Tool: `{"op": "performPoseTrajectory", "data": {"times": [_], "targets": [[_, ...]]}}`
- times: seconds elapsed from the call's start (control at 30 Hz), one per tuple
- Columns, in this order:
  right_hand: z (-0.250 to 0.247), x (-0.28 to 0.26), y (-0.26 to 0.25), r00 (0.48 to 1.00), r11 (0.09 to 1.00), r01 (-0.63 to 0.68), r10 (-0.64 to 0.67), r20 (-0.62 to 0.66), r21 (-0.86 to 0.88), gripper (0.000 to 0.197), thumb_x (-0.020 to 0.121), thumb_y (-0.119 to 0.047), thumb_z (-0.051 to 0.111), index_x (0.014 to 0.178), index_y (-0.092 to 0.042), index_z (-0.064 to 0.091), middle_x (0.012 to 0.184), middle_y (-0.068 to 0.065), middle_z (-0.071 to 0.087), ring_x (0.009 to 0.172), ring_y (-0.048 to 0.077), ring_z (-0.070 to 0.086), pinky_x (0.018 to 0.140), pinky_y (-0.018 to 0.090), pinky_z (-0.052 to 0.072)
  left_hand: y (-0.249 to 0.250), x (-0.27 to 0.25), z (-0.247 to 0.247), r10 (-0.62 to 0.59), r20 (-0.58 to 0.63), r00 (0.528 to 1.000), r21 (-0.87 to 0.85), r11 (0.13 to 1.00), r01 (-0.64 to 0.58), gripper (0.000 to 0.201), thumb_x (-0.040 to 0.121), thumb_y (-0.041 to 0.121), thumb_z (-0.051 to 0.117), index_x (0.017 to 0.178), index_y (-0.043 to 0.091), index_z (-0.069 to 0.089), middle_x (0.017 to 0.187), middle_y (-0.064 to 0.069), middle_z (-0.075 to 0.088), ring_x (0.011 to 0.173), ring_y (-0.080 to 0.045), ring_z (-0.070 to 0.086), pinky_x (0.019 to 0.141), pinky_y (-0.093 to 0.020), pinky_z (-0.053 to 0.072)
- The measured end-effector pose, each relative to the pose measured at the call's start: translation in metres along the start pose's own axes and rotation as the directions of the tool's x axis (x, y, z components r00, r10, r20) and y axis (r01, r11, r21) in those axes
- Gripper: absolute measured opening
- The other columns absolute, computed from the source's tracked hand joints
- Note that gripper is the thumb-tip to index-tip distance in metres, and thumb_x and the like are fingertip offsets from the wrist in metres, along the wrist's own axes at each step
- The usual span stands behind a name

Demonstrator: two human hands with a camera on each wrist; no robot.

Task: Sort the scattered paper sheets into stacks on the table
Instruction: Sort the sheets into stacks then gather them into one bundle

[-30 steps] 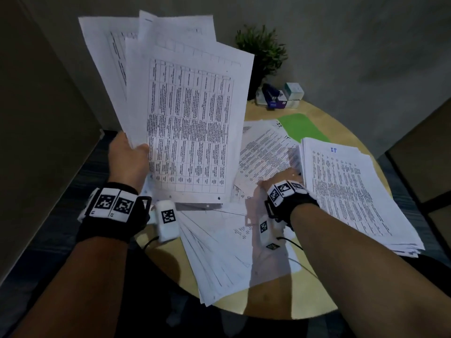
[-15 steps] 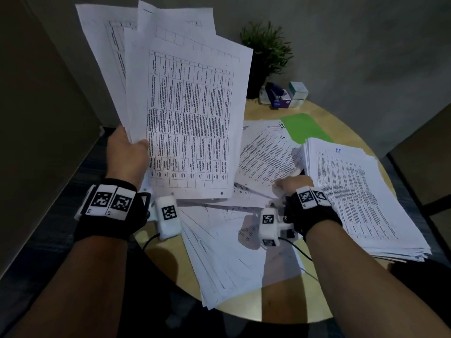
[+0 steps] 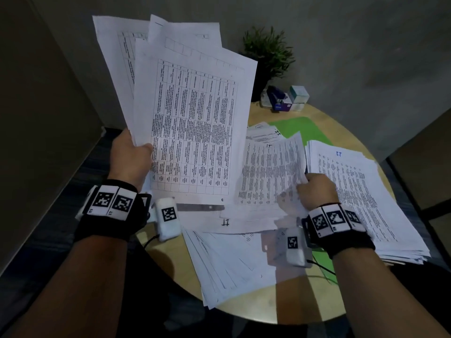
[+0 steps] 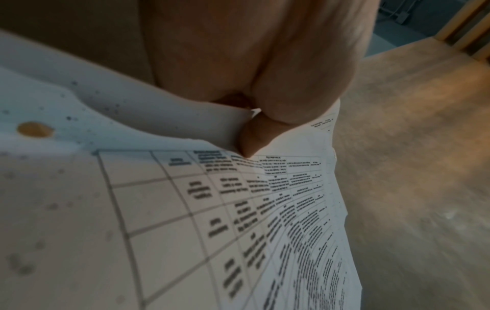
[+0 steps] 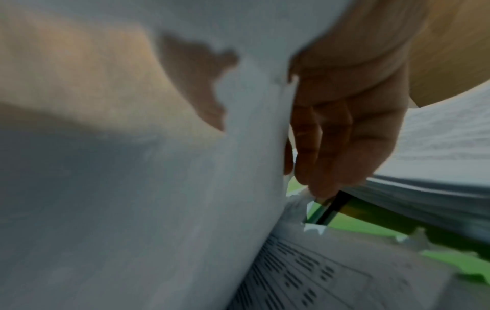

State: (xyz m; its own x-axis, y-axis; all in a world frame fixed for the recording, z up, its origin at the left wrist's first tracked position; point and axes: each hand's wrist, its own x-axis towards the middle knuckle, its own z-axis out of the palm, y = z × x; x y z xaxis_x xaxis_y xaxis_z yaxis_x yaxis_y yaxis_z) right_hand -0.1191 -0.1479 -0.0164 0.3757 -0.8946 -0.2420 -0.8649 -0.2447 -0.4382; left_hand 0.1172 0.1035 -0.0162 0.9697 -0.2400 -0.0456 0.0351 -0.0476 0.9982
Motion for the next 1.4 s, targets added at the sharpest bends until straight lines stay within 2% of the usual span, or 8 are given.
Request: {"op": "performPoseTrajectory", "data": {"times": [0.13, 0.33, 0.53, 0.63, 0.73, 1.0, 1.23, 1.4], "targets": [[-0.021, -0.005, -0.002, 0.996, 0.998, 0.064, -0.063, -0.070, 0.016, 0.032, 0.092, -0.002, 0.044, 0.121, -0.001, 0.056, 0.115, 0.021, 0.061, 0.085, 0.027, 0.049, 0.071, 0.026, 0.036, -0.004, 0.003, -0.002, -0.004, 0.001, 1.000, -0.009, 1.000, 0.004, 0.041, 0.083, -0.007, 0.053, 0.103, 0.027, 0.062, 0.104, 0.000, 0.068, 0.102, -0.025, 0.066, 0.092, -0.042, 0.053], [-0.024, -0.006, 0.007, 0.998, 0.998, -0.011, 0.006, -0.069, -0.067, 0.031, 0.090, -0.001, 0.044, 0.119, -0.003, 0.053, 0.112, 0.020, 0.057, 0.082, 0.029, 0.046, 0.070, 0.030, 0.038, -0.004, 0.001, -0.002, -0.018, 0.013, 1.000, 0.001, 1.000, 0.018, 0.041, 0.082, -0.004, 0.053, 0.090, 0.034, 0.065, 0.105, -0.001, 0.070, 0.101, -0.023, 0.066, 0.093, -0.047, 0.052], [-0.041, -0.005, 0.012, 0.988, 0.998, 0.053, -0.058, -0.141, -0.037, 0.015, 0.088, 0.002, 0.042, 0.098, -0.006, 0.051, 0.092, 0.017, 0.054, 0.062, 0.021, 0.043, 0.050, 0.026, 0.027, -0.003, 0.002, -0.001, -0.032, 0.007, 0.999, 0.002, 0.999, 0.032, 0.039, 0.084, -0.004, 0.053, 0.098, 0.031, 0.062, 0.104, -0.002, 0.069, 0.101, -0.025, 0.066, 0.094, -0.047, 0.052], [-0.051, -0.006, 0.014, 0.976, 0.997, 0.073, -0.074, -0.207, -0.010, 0.018, 0.089, 0.000, 0.042, 0.101, -0.006, 0.054, 0.101, 0.023, 0.058, 0.067, 0.027, 0.044, 0.059, 0.028, 0.034, -0.003, 0.001, 0.002, -0.027, 0.027, 0.999, 0.013, 1.000, 0.027, 0.039, 0.084, -0.004, 0.053, 0.104, 0.028, 0.062, 0.107, -0.004, 0.069, 0.102, -0.025, 0.065, 0.094, -0.048, 0.052], [-0.067, -0.011, 0.009, 0.895, 0.983, 0.144, -0.082, -0.438, 0.111, 0.022, 0.093, -0.007, 0.041, 0.111, -0.005, 0.053, 0.098, 0.024, 0.056, 0.078, 0.033, 0.050, 0.070, 0.038, 0.043, -0.004, 0.002, 0.002, -0.036, 0.031, 0.999, 0.014, 0.999, 0.036, 0.039, 0.082, -0.003, 0.054, 0.104, 0.027, 0.063, 0.108, -0.005, 0.069, 0.102, -0.025, 0.066, 0.094, -0.048, 0.052], [-0.095, -0.019, -0.015, 0.657, 0.860, 0.458, -0.158, -0.737, 0.224, 0.023, 0.094, -0.013, 0.045, 0.110, 0.001, 0.053, 0.094, 0.017, 0.059, 0.080, 0.028, 0.052, 0.072, 0.030, 0.036, 0.001, -0.003, 0.013, -0.061, 0.111, 0.992, -0.033, 0.997, 0.065, 0.032, 0.090, 0.002, 0.056, 0.120, 0.014, 0.062, 0.109, -0.002, 0.070, 0.102, -0.020, 0.067, 0.093, -0.042, 0.053], [-0.107, -0.011, -0.032, 0.646, 0.802, 0.505, -0.106, -0.756, 0.319, 0.004, 0.092, -0.017, 0.045, 0.094, -0.015, 0.042, 0.072, -0.009, 0.042, 0.069, 0.001, 0.037, 0.058, 0.011, 0.030, 0.000, -0.007, 0.015, -0.055, 0.222, 0.974, -0.115, 0.990, 0.082, 0.048, 0.086, 0.007, 0.059, 0.133, 0.015, 0.055, 0.121, -0.008, 0.066, 0.112, -0.027, 0.063, 0.097, -0.051, 0.049], [-0.122, 0.003, -0.023, 0.704, 0.877, 0.390, -0.086, -0.705, 0.282, 0.027, 0.089, -0.021, 0.049, 0.105, -0.003, 0.060, 0.093, 0.008, 0.058, 0.082, 0.019, 0.053, 0.068, 0.032, 0.038, -0.001, -0.005, 0.013, -0.063, 0.231, 0.971, -0.121, 0.988, 0.092, 0.043, 0.089, 0.005, 0.057, 0.131, 0.015, 0.056, 0.120, -0.008, 0.067, 0.111, -0.027, 0.064, 0.098, -0.051, 0.049]]}}
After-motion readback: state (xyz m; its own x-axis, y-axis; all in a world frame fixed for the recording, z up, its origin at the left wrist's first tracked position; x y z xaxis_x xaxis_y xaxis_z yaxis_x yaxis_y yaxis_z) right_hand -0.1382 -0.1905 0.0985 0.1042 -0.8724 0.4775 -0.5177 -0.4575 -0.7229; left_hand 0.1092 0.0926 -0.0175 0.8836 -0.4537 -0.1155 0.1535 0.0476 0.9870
